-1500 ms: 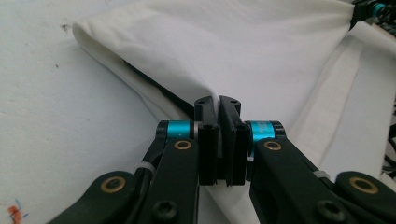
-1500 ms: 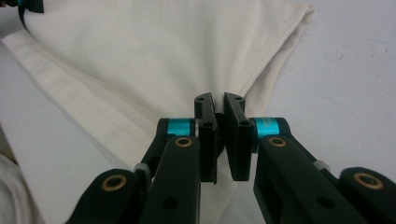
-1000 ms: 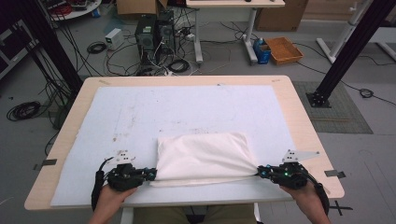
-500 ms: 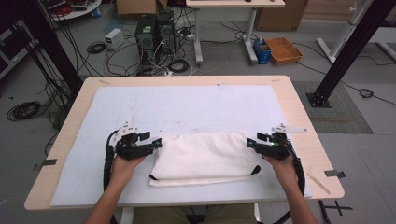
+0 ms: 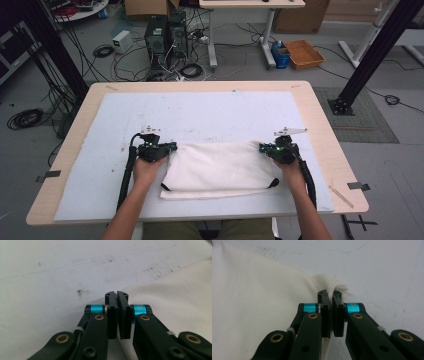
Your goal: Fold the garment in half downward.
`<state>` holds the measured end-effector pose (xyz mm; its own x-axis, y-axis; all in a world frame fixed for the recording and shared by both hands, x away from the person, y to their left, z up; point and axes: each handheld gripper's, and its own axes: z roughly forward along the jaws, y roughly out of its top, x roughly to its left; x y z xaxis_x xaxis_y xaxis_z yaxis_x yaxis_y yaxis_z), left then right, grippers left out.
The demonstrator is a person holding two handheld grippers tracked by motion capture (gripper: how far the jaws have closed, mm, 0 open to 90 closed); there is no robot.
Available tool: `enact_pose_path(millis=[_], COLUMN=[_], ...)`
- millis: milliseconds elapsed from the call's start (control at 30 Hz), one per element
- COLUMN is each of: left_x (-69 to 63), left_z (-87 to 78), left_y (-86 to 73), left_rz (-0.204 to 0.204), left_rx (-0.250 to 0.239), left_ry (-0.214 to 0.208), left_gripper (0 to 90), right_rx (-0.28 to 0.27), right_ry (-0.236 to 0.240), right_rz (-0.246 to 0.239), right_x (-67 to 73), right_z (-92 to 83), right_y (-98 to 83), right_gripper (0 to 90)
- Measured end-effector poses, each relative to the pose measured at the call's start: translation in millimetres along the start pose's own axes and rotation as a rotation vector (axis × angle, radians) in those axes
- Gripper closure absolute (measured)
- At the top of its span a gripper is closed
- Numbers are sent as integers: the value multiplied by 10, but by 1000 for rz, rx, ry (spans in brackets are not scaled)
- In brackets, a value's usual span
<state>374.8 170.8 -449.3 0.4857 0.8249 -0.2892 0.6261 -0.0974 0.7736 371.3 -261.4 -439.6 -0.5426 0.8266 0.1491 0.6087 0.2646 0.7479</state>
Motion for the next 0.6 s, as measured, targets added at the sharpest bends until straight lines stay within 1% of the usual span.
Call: enact_pose_path(millis=[67, 133, 167, 233, 267, 300, 367, 400, 467, 533, 600], left_x=[-47, -81, -83, -67, -65, -65, -89, -104, -130, -123, -105], left_z=[14, 19, 15, 8, 9, 22, 51, 72, 114, 143, 144], left_y=[25, 44, 48, 52, 53, 54, 59, 59, 56, 47, 43], left_rz=[9, 13, 17, -7, -13, -23, -22, -23, -21, -22, -16], left_rx=[-14, -32, -42, -64, -64, -69, -74, -74, -74, -67, -70], left_ry=[-2, 15, 26, 32, 28, 21, 14, 7, 10, 21, 26], left_gripper=[870, 870, 870, 870, 870, 870, 870, 870, 869, 869, 866], right_rx=[-19, -30, -35, -53, -68, -73, -86, -88, -84, -74, -58], right_ry=[-9, -16, -25, -38, -53, -56, -64, -67, -84, -82, -77], right_rz=[17, 34, 29, 36, 42, 46, 60, 63, 62, 55, 50], right_x=[-44, -79, -93, -111, -129, -136, -185, -214, -255, -276, -264], right_z=[-56, -80, -79, -81, -87, -91, -109, -111, -107, -72, -15], right_y=[-31, -47, -46, -34, -25, -23, -18, -17, -8, 5, 5], right_gripper=[883, 883, 883, 883, 883, 882, 882, 882, 882, 881, 873])
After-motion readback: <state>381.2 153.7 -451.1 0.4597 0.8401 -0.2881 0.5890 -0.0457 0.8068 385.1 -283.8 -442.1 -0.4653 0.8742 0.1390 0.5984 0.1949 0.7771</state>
